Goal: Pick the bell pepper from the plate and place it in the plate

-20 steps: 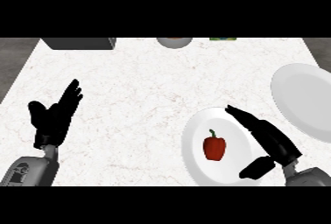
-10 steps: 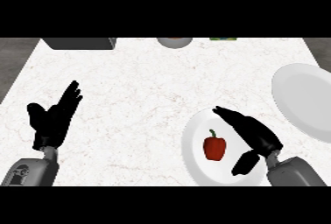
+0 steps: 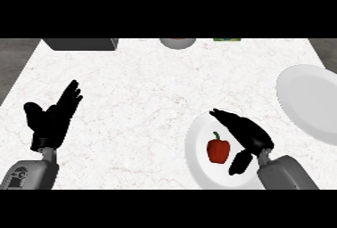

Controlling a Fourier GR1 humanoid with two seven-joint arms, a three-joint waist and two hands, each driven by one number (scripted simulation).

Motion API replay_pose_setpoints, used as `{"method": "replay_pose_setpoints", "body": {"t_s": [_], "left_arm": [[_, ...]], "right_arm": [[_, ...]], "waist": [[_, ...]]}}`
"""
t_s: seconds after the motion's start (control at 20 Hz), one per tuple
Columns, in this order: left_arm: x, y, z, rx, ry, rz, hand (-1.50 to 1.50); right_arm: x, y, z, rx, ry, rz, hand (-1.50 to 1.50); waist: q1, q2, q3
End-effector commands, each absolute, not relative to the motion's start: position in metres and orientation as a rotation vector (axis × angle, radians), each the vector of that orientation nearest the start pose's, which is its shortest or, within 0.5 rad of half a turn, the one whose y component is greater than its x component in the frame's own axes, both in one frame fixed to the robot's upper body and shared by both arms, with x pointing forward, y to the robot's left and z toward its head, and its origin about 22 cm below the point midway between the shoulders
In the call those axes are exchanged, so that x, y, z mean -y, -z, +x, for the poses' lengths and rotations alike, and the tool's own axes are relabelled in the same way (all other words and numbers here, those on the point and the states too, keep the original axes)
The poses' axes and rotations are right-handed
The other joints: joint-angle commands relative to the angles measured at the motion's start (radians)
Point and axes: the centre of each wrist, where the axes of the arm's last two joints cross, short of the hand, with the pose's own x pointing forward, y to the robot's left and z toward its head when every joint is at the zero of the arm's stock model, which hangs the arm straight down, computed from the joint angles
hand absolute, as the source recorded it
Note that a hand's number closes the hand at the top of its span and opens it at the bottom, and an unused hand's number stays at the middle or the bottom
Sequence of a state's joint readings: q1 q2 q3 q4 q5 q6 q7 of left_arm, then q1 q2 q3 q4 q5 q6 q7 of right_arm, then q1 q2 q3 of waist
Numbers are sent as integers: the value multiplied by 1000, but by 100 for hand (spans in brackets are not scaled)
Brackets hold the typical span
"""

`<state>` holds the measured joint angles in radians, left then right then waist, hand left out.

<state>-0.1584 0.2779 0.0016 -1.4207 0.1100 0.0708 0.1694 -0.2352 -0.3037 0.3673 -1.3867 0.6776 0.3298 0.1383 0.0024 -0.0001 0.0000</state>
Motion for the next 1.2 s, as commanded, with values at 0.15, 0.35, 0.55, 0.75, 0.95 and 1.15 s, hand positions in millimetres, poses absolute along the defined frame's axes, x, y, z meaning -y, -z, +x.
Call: {"method": "replay_pose_setpoints", "body": {"t_s": [0.15, 0.35, 0.55, 0.75, 0.95, 1.15], "left_arm": [[-264, -2, 269, 1406, 78, 165, 0], [-288, -16, 271, 1407, 85, 179, 0], [-281, -32, 287, 1395, 94, 171, 0], [-286, -24, 288, 1409, 80, 156, 0], [-287, -20, 289, 1406, 73, 174, 0], [-285, -23, 284, 1392, 91, 175, 0]], "right_arm": [[208, -1, 272, 1169, -1323, -414, -150], [195, 18, 289, 1086, -1421, -389, -150], [179, 18, 276, 1111, -1521, -276, 150], [197, 31, 288, 1162, -1496, -293, 150], [197, 20, 288, 1196, -1442, -288, 150], [193, 21, 279, 1233, -1350, -359, 150]], "waist": [[-4, -1, 0], [1, 0, 0], [-2, 0, 0], [-1, 1, 0], [-4, 0, 0], [-4, 0, 0]]}}
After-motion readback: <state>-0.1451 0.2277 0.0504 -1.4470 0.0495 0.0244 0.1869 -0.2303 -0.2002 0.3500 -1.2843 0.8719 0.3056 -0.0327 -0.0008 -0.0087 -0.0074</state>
